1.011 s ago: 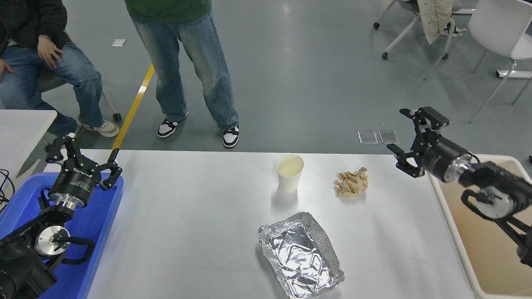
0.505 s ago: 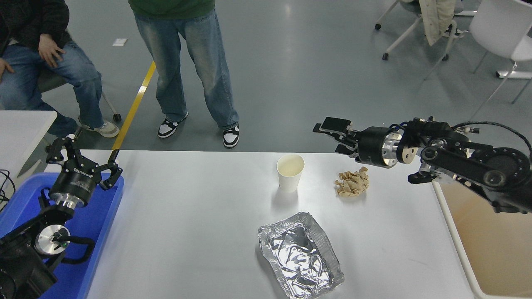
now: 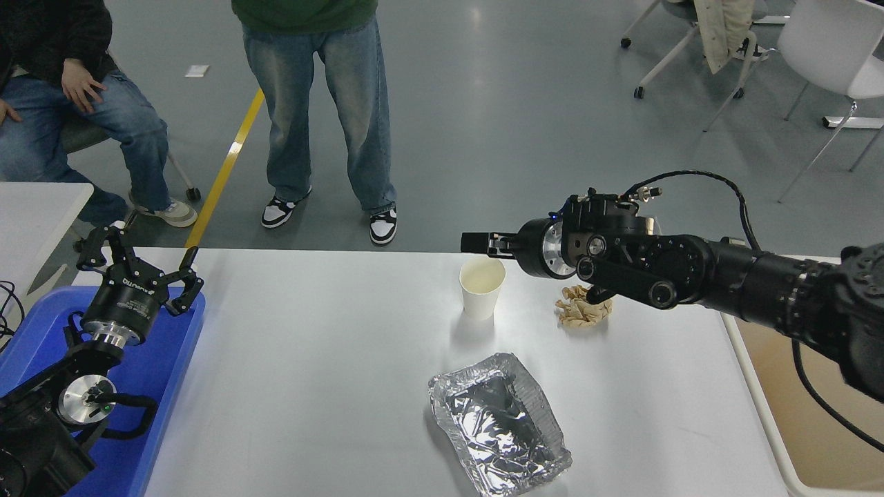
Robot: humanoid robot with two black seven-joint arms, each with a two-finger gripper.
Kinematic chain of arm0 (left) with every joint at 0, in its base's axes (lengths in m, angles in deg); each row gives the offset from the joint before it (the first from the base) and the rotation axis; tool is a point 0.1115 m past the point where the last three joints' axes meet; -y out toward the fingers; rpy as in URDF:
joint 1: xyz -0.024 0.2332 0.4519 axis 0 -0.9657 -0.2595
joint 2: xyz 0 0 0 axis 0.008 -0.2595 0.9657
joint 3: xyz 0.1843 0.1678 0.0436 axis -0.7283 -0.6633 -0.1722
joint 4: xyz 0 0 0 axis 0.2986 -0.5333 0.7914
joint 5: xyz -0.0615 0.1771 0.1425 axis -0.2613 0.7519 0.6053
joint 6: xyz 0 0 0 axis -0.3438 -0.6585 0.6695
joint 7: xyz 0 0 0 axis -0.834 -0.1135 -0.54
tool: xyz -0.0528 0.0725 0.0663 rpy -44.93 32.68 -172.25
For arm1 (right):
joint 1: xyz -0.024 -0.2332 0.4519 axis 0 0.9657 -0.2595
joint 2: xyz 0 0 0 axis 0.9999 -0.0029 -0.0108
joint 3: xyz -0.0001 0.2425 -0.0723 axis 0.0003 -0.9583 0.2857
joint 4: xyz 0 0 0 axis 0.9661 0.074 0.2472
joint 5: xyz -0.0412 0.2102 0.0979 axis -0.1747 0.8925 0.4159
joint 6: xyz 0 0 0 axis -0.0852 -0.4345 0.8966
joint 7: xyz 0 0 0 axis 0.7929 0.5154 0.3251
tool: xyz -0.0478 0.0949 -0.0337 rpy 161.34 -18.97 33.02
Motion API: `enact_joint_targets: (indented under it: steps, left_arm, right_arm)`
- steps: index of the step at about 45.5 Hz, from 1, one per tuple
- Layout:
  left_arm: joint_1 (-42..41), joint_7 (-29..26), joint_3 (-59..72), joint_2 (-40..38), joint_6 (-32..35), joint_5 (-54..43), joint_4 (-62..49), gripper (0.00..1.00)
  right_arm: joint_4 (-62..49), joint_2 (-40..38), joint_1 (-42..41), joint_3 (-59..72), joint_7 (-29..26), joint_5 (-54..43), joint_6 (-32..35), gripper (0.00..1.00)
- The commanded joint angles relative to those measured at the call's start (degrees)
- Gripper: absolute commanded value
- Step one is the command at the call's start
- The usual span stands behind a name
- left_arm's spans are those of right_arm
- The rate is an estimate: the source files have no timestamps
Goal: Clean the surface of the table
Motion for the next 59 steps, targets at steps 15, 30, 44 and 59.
enact_joint_targets:
  steps: [15,30,44,59]
  left_arm:
    - [0.00,0.00,0.00,0.04,0.00,0.00,0.00,1.00]
    - [0.00,0.00,0.00,0.04,0.00,0.00,0.00,1.00]
    - [0.00,0.00,0.00,0.04,0.00,0.00,0.00,1.00]
    - [0.00,0.00,0.00,-0.05,0.00,0.00,0.00,1.00]
  right_arm:
    - [-14.57,3.48,7.84,5.51,0.06,0.57,-1.59,1.00]
    - [-12.90,3.48,7.05,1.11,0.24,0.66,-1.86,1.00]
    - [-8.86,3.48,7.41,-2.40,0.32,0.66,-2.21,1.00]
    - [-7.98,3.48,8.19,-3.37,0.24,-0.13,-3.53,1.00]
